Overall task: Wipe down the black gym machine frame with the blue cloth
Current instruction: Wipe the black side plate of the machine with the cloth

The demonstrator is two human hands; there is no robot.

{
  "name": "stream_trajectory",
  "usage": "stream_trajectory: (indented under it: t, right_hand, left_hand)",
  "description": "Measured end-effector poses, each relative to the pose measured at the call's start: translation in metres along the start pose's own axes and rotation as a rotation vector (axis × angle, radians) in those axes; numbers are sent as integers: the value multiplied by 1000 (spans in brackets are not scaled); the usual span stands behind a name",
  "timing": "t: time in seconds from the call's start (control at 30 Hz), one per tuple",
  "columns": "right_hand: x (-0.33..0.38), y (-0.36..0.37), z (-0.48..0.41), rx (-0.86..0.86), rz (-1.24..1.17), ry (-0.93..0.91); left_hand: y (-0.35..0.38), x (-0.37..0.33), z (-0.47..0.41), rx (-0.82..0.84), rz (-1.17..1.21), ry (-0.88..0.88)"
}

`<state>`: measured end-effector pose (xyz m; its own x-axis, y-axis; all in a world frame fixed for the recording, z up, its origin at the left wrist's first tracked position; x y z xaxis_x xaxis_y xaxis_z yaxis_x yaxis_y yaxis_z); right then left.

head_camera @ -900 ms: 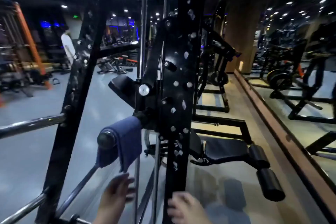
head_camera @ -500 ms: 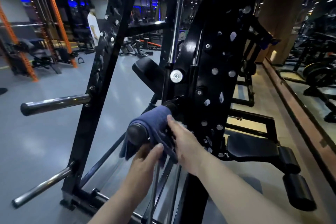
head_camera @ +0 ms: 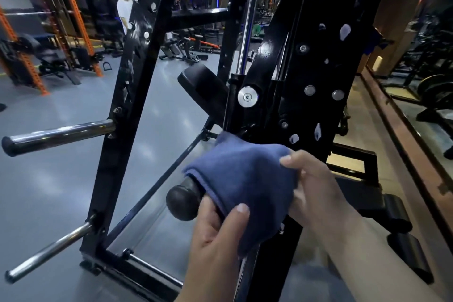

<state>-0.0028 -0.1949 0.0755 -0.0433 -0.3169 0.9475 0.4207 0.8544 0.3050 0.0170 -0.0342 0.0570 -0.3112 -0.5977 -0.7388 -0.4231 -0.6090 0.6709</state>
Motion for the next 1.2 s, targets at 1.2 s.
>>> stream_trajectory:
  t: [1.2]
  right_hand:
    - [155, -130, -31, 135, 598, -137]
  left_hand:
    - [155, -6, -152, 24, -253, -46]
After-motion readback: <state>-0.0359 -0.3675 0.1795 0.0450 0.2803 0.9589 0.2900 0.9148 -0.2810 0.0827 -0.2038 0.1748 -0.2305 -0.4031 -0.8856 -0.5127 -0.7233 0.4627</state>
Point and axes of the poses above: each hand's wrist, its own z-axis away from the middle knuckle, its own y-axis out of the palm, x = y × z, the point moved 3 cm from there along -z, towards the middle knuckle, and after that the axes turned 14 degrees about z, right-handed, at the moved point
